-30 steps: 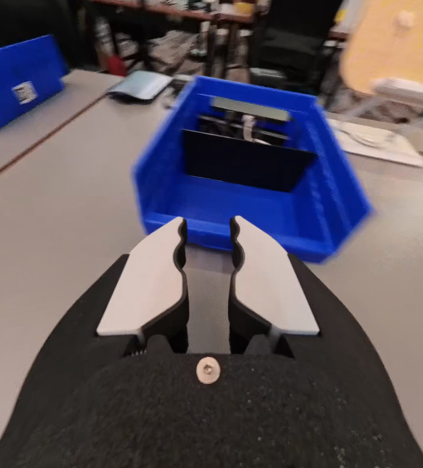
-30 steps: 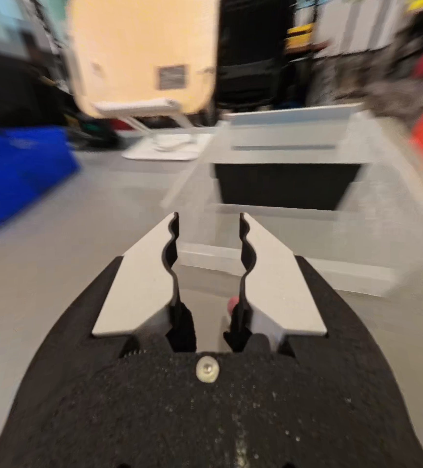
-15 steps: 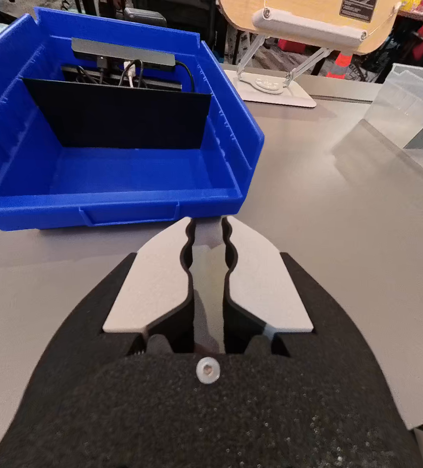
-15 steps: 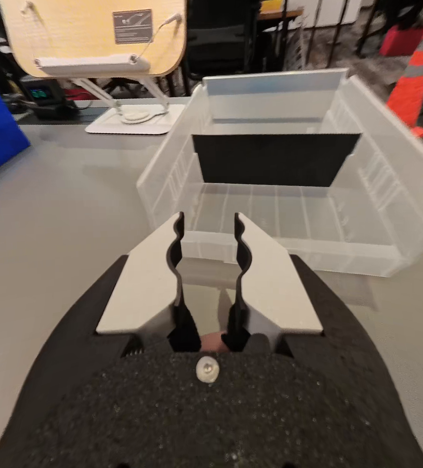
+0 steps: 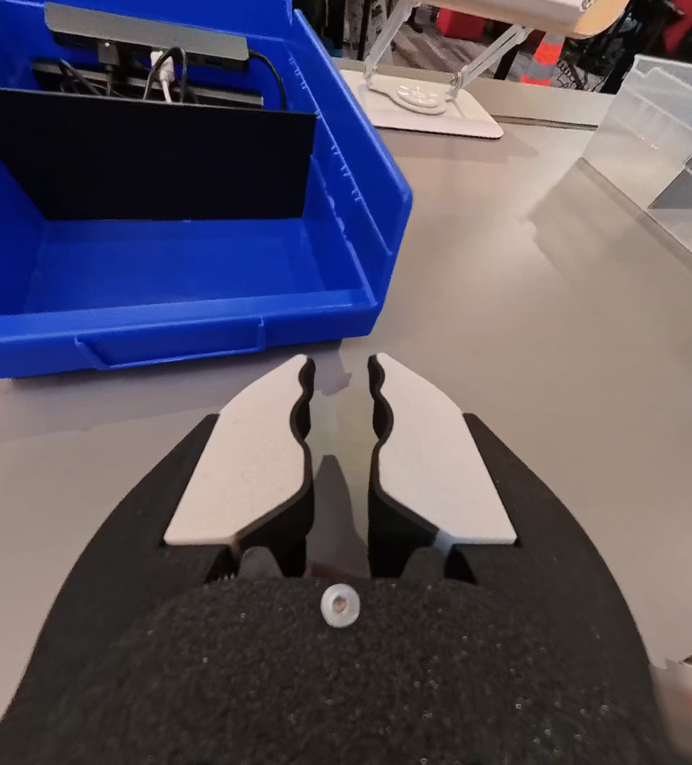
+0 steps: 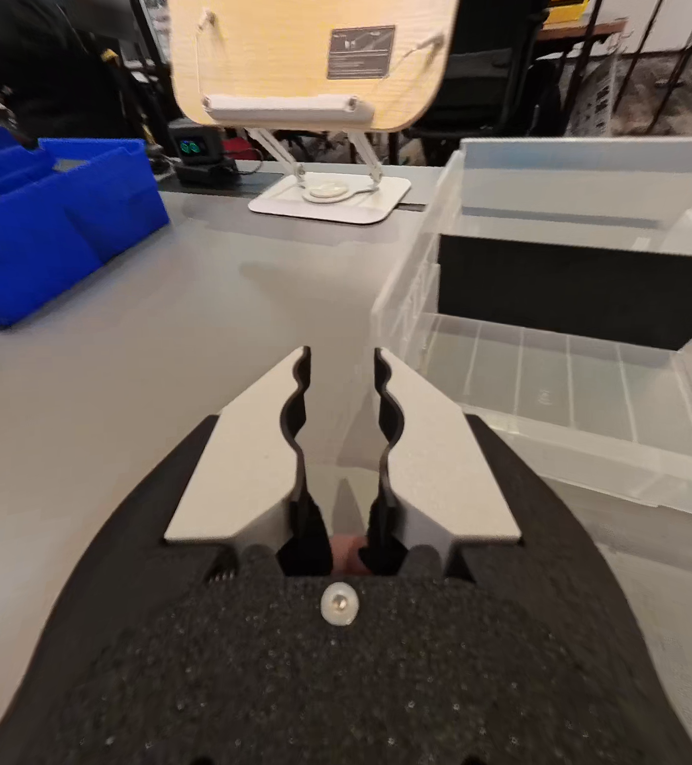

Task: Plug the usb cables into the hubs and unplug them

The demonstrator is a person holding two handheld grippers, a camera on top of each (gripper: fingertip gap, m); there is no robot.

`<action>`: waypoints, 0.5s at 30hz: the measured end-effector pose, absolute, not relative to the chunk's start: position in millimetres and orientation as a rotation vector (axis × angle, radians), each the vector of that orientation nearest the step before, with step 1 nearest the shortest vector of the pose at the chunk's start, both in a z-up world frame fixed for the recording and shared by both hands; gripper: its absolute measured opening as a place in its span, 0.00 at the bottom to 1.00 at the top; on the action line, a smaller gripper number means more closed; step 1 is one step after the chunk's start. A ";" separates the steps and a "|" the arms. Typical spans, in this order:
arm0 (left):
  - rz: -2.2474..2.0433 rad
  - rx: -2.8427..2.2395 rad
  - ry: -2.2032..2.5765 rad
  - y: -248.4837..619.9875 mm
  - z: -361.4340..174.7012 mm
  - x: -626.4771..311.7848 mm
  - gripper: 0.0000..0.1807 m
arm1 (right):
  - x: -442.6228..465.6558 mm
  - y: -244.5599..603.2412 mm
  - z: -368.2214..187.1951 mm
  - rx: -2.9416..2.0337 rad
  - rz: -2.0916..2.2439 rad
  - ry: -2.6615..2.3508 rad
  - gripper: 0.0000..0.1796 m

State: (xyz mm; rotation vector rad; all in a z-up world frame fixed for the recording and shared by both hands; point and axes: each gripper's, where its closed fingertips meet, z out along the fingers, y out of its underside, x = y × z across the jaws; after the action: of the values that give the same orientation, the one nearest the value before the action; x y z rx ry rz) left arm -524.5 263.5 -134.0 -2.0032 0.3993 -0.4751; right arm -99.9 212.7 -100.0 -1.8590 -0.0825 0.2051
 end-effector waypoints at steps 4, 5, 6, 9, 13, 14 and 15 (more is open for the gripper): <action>-0.493 -2.012 0.443 268.0 -120.0 -517.1 0.20 | -167.6 209.2 -103.8 -1.930 0.431 -0.145 0.17; -0.493 -2.018 0.474 272.8 -113.4 -516.5 0.23 | -186.0 207.9 -105.6 -1.933 0.465 -0.178 0.17; -0.475 -2.026 0.497 281.5 -105.8 -518.7 0.26 | -202.2 207.2 -106.4 -1.920 0.493 -0.203 0.17; -0.392 -2.058 0.515 325.0 -81.4 -532.9 0.28 | -238.2 204.9 -119.0 -1.937 0.578 -0.281 0.17; -0.252 -2.143 0.526 399.9 -67.8 -549.7 0.39 | -250.6 202.1 -124.3 -1.945 0.631 -0.326 0.17; -0.234 -2.167 0.510 419.5 -67.5 -551.5 0.43 | -250.1 202.1 -124.7 -1.948 0.637 -0.330 0.17; -0.220 -2.192 0.490 438.8 -68.3 -552.3 0.47 | -248.8 202.3 -124.9 -1.949 0.640 -0.332 0.17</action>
State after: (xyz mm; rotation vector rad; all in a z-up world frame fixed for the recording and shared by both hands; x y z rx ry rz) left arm -552.3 438.8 -68.3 -2.1924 0.4903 -0.2200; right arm -248.8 202.3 -124.9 -1.9495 -0.3319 0.6399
